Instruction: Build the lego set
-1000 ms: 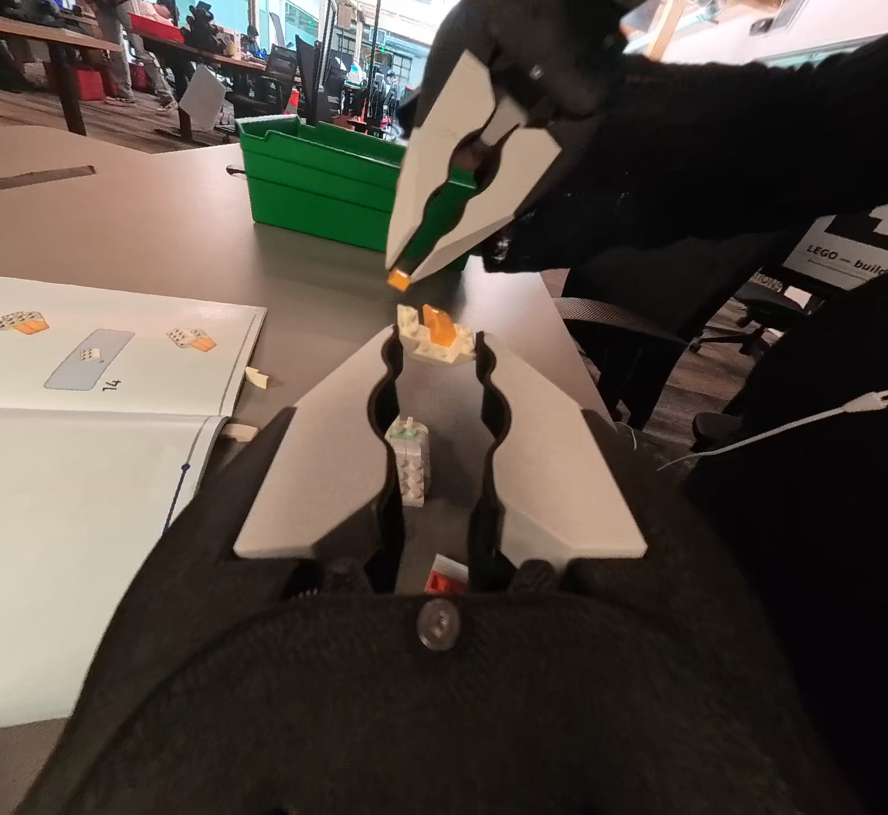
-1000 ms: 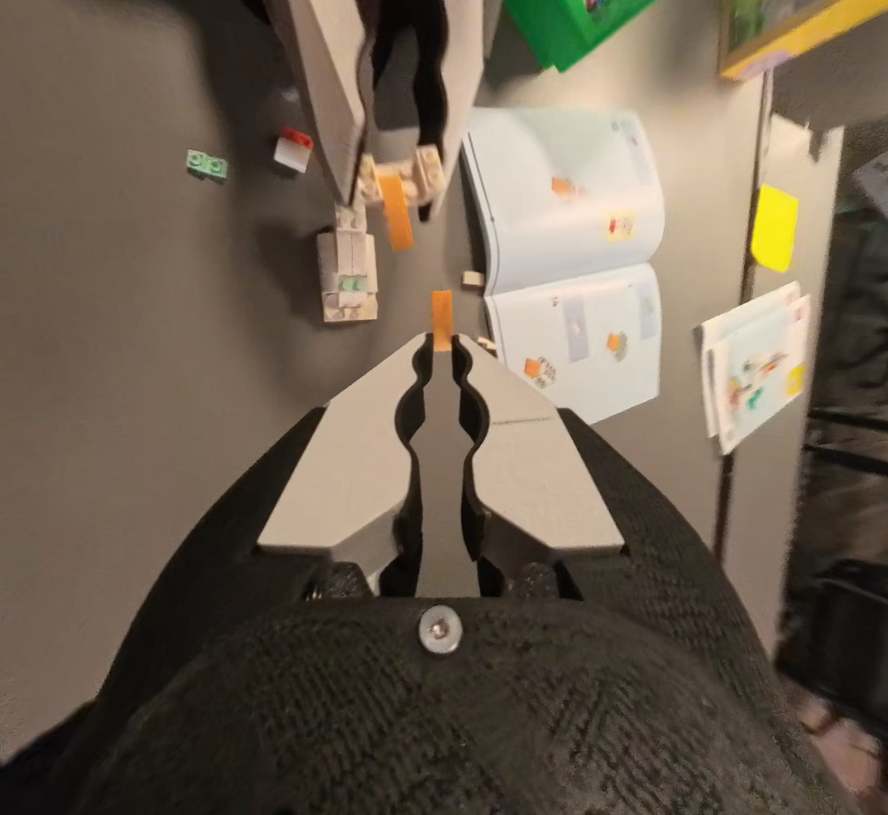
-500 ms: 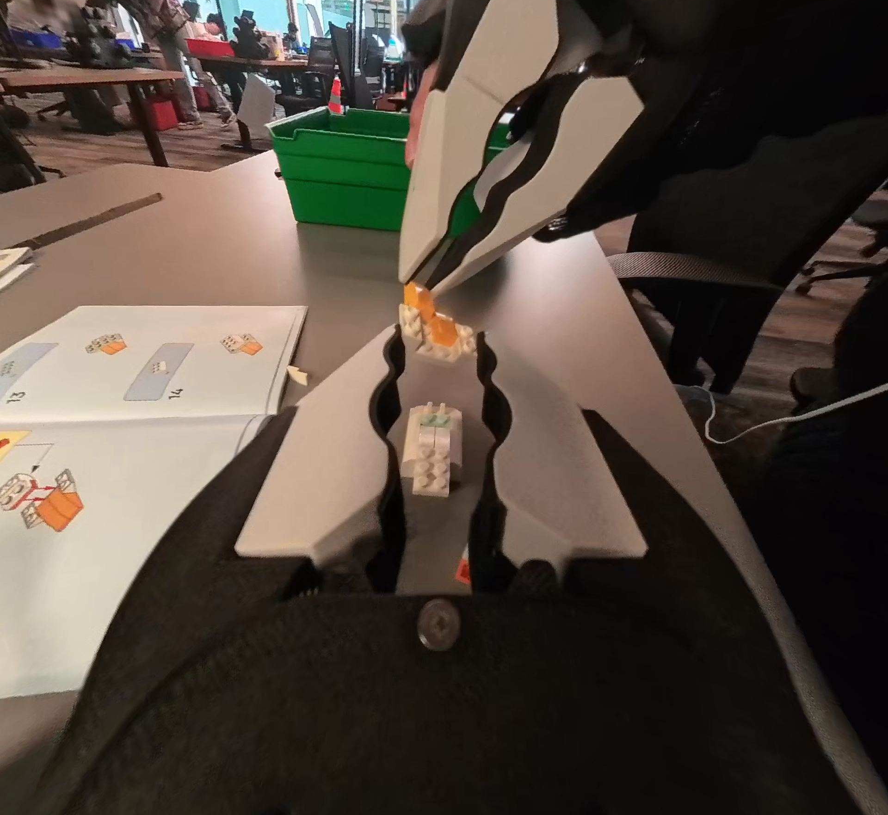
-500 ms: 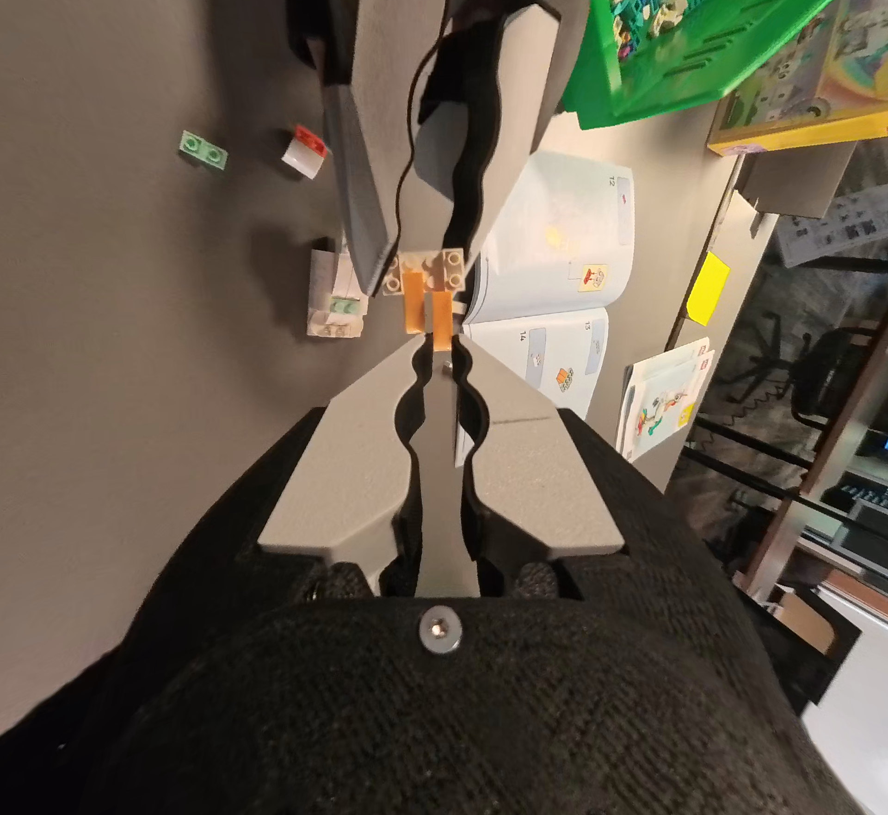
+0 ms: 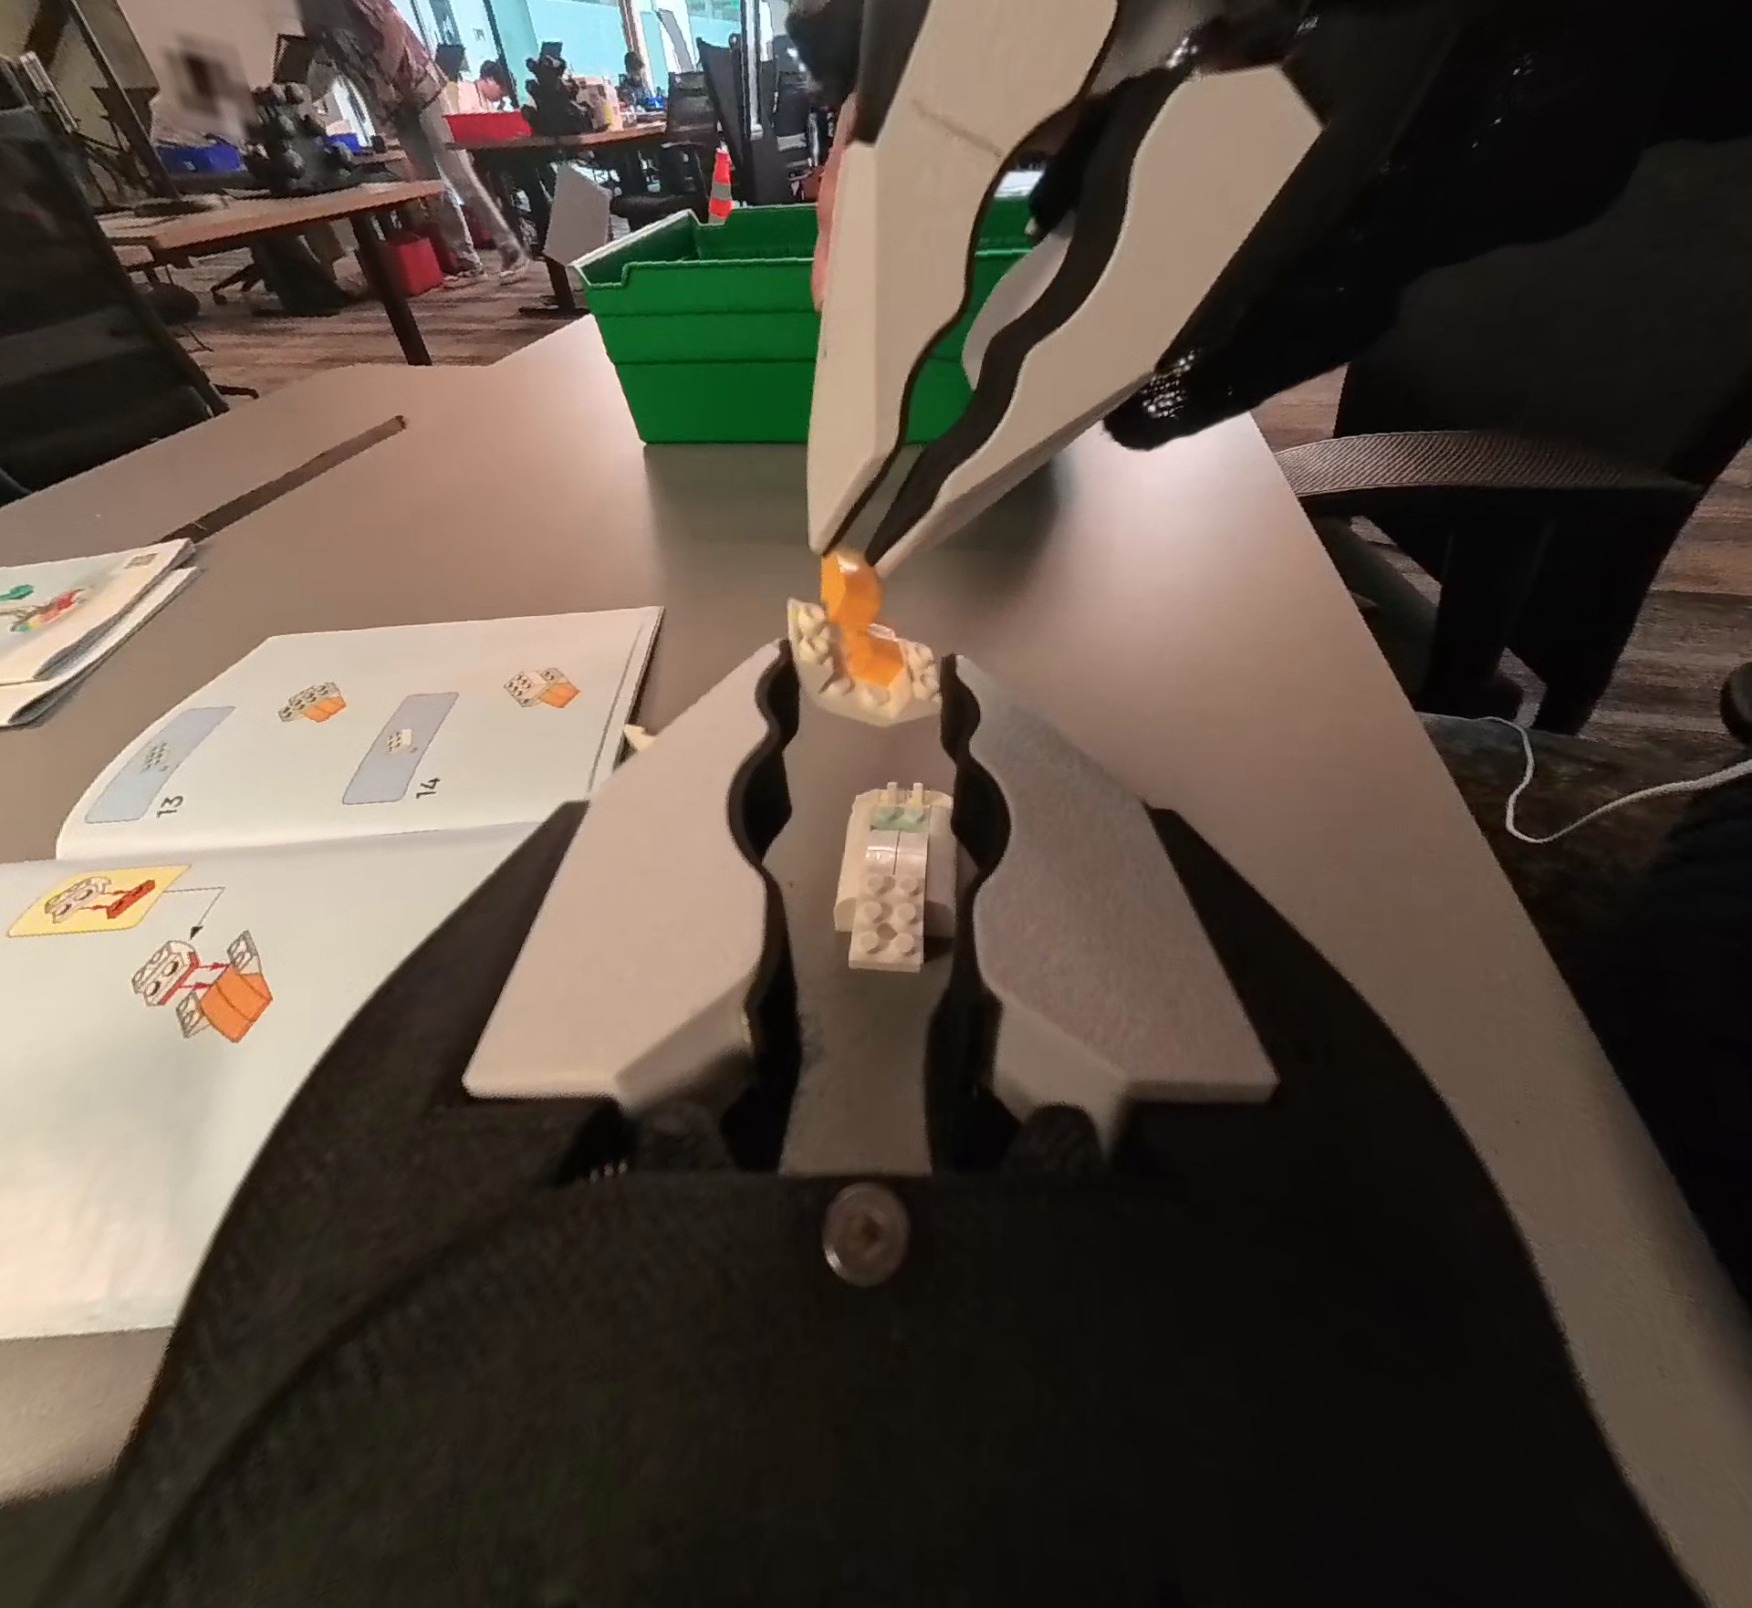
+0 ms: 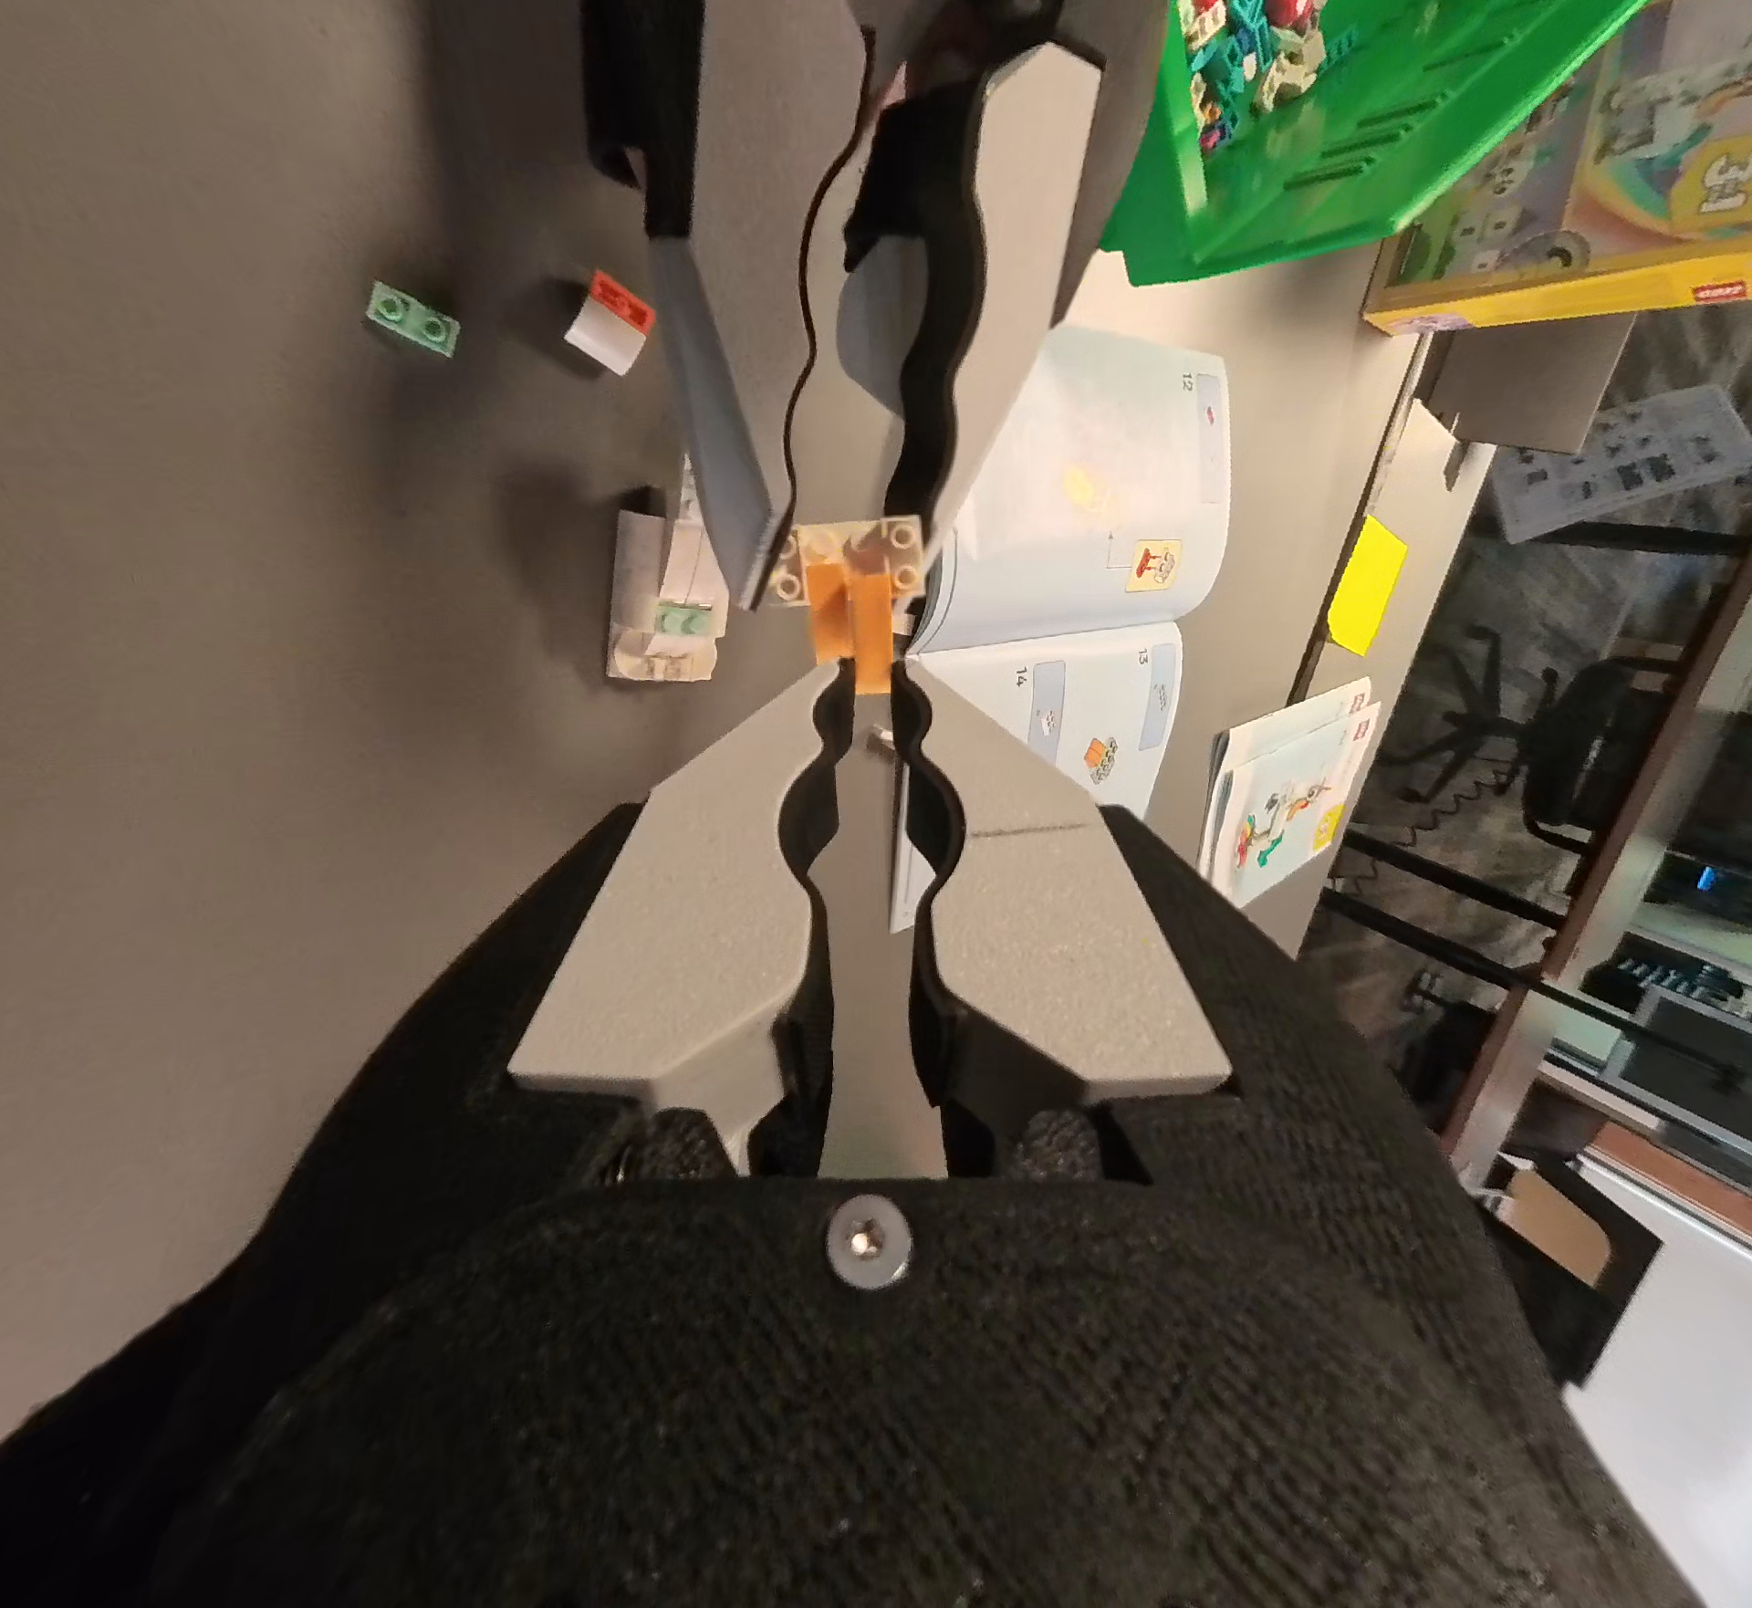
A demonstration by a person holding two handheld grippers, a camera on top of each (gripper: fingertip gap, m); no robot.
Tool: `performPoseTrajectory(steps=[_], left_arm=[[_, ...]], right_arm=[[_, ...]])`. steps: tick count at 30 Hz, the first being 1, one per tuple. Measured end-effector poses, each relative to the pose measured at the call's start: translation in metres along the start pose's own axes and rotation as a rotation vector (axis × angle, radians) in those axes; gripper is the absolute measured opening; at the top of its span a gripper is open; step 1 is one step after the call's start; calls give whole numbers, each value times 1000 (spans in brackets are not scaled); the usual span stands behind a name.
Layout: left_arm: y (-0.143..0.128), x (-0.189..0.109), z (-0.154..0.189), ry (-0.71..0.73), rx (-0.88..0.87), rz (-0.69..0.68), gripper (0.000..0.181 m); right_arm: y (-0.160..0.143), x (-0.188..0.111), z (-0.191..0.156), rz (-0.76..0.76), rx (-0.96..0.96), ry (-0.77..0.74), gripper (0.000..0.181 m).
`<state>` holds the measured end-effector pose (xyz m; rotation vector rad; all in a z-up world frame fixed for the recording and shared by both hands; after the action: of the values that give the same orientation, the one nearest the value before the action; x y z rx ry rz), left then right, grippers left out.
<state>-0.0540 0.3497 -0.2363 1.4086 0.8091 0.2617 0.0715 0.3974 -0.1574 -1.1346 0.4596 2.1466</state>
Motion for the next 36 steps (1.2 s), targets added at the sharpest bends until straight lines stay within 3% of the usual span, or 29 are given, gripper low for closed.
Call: performPoseTrajectory(steps=[1,9,20,36], left_arm=[[0,0,0,2,4,1,29],[2,-2,4,55,73,9,28],[4,-3,9,184,175,-9,28],[5,-4,10,206,189,14,27]], right_arm=[[1,0,-1,-1,-6,-3,5],[6,2,-2,-40,-22,-41,6],[24,5,-14,-205,-78,-228,6],[24,2,-14,-218,-77,-272,8]])
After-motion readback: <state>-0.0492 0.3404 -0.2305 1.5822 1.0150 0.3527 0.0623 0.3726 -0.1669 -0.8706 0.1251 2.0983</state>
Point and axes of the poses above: each gripper's, where its closed fingertips meet, x out along the fingers, y out of its top, z = x × y across the jaws, the point moved 10 cm from there along -x, back along the fingers, and after that the axes turned 12 degrees about -z, right-handed, at the moved point
